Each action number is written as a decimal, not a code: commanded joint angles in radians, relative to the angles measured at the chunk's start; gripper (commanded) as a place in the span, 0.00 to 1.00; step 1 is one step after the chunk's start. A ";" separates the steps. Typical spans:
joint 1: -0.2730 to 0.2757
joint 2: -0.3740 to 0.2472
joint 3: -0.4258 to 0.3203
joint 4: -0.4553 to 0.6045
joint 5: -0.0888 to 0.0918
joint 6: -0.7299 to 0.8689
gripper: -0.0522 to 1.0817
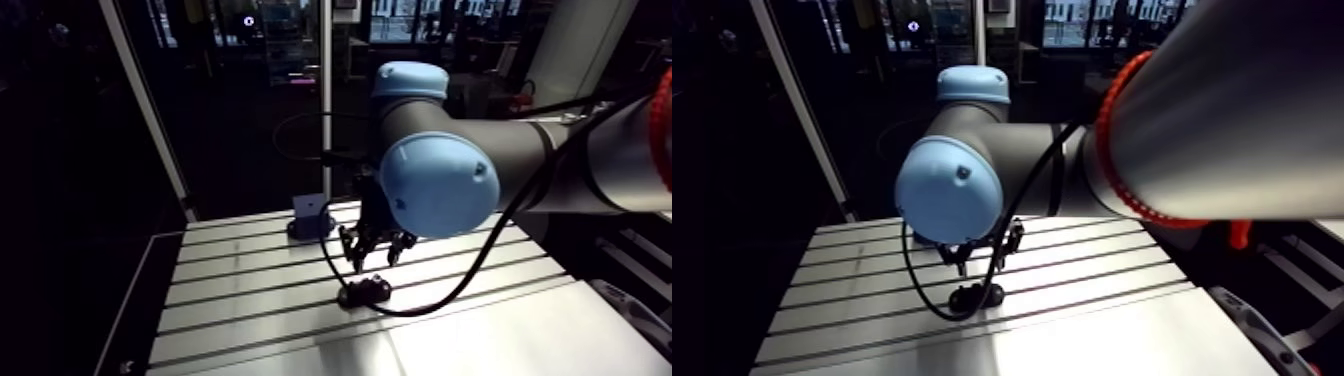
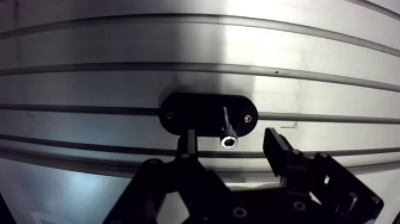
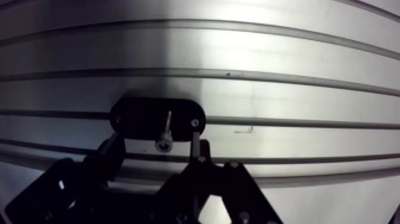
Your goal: Pick up the M10 bolt and insert it into the hole until fully seated.
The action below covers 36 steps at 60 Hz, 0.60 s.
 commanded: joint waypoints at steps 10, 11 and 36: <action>0.000 0.013 0.018 -0.026 -0.002 -0.001 0.40; 0.000 0.016 0.018 -0.026 -0.002 -0.001 0.41; 0.000 0.018 0.028 -0.027 -0.003 -0.001 0.46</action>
